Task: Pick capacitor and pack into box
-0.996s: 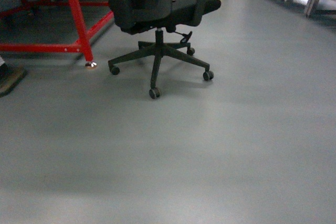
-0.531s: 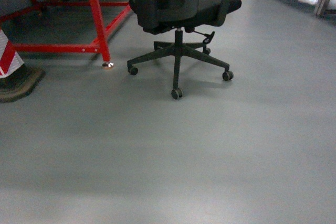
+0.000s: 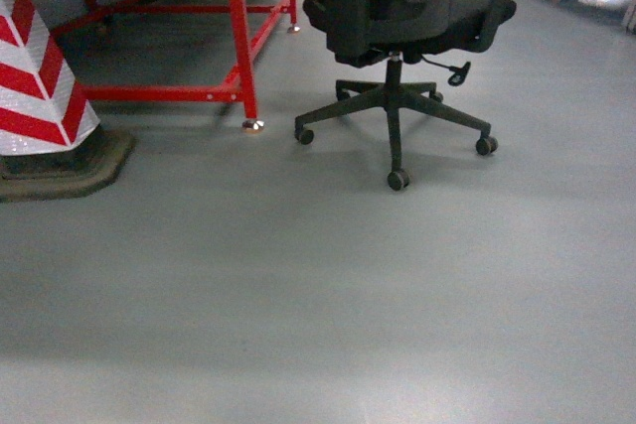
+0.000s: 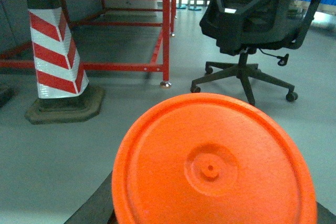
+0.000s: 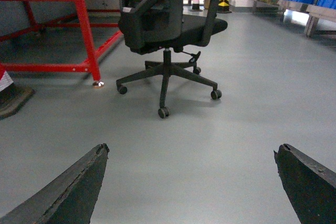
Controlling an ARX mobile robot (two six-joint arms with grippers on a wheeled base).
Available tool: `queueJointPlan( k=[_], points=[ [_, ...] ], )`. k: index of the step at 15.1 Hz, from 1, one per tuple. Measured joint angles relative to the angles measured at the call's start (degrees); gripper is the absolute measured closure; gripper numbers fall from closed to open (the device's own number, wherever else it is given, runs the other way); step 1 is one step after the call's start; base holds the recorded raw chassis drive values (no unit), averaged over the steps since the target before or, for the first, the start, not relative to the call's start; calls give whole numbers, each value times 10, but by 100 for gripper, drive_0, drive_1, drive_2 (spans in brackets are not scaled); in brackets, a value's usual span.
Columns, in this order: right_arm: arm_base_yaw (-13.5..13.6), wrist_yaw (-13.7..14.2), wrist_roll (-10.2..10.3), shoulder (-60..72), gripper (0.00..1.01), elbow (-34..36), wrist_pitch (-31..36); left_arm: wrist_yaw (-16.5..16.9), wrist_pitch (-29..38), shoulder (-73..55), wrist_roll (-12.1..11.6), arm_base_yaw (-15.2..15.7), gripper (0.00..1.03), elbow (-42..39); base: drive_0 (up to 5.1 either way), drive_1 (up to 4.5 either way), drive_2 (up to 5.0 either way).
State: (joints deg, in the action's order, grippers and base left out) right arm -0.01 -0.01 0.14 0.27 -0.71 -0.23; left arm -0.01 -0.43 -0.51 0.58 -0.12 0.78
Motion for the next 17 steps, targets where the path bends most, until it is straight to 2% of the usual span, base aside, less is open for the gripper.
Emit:
queueJointPlan(
  k=[17],
  points=[
    [0, 0, 0, 0, 3, 0, -1, -1, 0, 0, 0, 0, 59, 0, -511, 230, 230]
  ],
)
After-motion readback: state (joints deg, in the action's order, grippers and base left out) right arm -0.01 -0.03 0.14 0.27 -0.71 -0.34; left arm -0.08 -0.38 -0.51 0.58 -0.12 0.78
